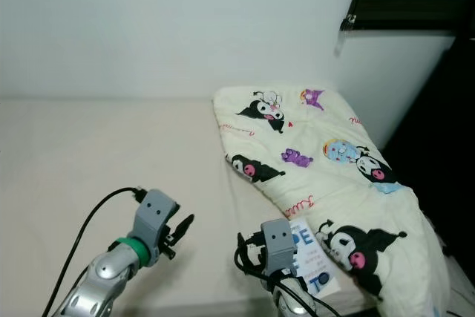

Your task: Clean up the room

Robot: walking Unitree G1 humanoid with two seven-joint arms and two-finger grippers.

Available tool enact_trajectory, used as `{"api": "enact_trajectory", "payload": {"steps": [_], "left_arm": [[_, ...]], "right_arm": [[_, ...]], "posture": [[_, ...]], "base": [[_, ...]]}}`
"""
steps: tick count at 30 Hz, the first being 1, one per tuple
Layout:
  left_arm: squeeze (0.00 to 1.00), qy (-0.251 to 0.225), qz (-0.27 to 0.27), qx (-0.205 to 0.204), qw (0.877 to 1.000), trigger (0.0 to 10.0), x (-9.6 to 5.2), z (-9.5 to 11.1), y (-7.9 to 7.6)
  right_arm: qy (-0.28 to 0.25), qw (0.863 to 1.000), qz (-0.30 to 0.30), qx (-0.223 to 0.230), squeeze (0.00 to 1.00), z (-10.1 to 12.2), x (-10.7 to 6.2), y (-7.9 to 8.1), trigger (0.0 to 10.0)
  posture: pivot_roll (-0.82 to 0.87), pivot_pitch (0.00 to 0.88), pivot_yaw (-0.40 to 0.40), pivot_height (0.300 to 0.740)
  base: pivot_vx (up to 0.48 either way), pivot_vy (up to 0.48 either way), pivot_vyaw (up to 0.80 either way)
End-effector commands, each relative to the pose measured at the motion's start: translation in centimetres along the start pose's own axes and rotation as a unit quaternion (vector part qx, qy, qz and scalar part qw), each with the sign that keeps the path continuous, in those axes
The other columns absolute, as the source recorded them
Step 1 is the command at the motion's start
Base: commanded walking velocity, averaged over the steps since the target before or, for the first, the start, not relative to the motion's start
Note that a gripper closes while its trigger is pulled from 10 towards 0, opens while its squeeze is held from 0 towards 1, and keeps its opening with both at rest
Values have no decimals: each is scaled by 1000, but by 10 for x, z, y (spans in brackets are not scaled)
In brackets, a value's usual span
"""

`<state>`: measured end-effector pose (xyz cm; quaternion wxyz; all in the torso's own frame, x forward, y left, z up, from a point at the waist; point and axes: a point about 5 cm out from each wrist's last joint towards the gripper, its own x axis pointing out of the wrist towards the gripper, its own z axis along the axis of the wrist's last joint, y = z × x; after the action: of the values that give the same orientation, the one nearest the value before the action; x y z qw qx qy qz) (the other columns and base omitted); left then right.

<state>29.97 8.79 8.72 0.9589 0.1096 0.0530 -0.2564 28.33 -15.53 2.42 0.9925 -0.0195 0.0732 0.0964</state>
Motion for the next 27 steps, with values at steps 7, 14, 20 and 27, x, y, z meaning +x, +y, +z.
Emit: {"api": "enact_trajectory", "payload": {"steps": [7,14,20,27], "left_arm": [[0,18,11,-1,1000,10000,-3,-8,5],[0,19,9,-4,1000,10000,-3,-8,5],[0,18,15,-10,1000,10000,-2,-7,6],[0,12,12,-11,1000,10000,-2,-6,6]], "right_arm": [[5,1000,1,5,0,-2,-1,2,10000],[5,1000,1,4,0,-2,-1,1,10000],[5,1000,0,4,0,-2,-1,1,10000],[4,1000,0,4,0,-2,-1,1,10000]], "posture": [[-129,70,57,740],[-128,70,57,740],[-129,69,57,740],[-128,70,57,740]], "base": [[192,-110,0],[0,0,0],[0,0,0],[0,0,0]]}}
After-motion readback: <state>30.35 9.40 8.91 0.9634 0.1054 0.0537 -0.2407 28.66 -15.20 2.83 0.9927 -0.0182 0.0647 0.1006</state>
